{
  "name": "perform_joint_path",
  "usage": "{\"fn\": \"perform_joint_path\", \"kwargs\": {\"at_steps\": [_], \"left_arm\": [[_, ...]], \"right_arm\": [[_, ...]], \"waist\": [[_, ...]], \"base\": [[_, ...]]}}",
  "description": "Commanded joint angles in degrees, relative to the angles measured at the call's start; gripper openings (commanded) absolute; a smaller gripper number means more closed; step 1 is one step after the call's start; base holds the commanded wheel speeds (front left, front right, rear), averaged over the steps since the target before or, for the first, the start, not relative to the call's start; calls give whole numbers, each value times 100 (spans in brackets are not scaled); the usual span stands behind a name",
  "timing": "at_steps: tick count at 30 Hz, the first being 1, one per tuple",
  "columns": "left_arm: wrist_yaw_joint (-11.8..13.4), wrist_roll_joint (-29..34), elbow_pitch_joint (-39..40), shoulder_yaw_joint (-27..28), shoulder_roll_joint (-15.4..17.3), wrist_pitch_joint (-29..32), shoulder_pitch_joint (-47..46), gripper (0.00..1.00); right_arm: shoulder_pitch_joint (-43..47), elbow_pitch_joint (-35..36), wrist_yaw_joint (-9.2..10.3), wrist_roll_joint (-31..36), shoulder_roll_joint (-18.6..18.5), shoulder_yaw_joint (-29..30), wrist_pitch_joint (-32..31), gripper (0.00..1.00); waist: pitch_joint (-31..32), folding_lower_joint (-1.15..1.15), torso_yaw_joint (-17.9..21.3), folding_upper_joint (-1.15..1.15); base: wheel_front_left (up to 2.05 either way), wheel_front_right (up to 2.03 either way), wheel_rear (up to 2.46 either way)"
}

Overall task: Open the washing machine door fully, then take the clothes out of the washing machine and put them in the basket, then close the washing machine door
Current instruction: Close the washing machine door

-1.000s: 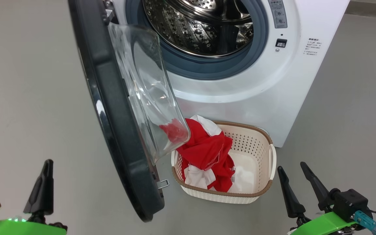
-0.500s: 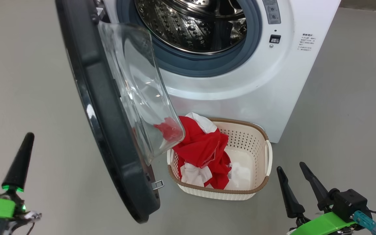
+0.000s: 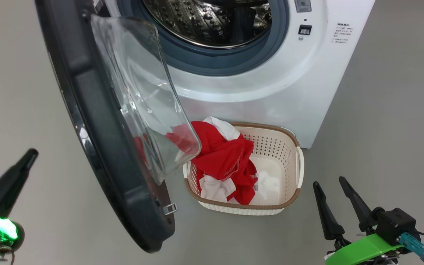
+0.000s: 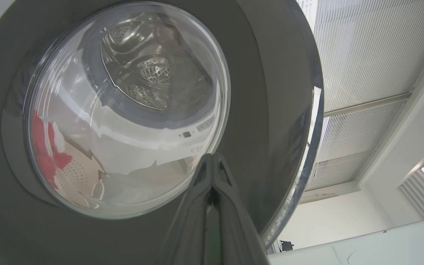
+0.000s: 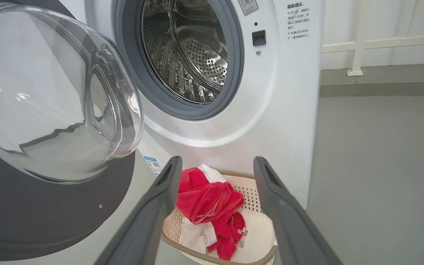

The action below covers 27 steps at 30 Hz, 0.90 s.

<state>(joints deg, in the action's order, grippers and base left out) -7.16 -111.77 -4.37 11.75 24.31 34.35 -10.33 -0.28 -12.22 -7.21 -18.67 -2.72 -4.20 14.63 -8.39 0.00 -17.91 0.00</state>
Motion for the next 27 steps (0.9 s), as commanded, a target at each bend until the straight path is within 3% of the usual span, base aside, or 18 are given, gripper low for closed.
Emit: {"fn": "perform_joint_path", "kwargs": {"at_steps": [1, 7, 27], "left_arm": [[-33, 19, 95, 341, 196, 273, -226, 0], [-33, 112, 166, 650, -183, 1419, -225, 0], [-33, 1016, 447, 1385, -1485, 2684, -763, 0]], "right_arm": [[-187, 148, -28, -64, -16, -109, 37, 100], [-249, 150, -28, -67, -16, -113, 37, 100], [-352, 140, -28, -59, -16, -73, 37, 100]], "waist": [[-28, 0, 0, 0], [-102, 0, 11, 0], [-208, 0, 91, 0]], "base": [[0, 0, 0], [0, 0, 0], [0, 0, 0]]}}
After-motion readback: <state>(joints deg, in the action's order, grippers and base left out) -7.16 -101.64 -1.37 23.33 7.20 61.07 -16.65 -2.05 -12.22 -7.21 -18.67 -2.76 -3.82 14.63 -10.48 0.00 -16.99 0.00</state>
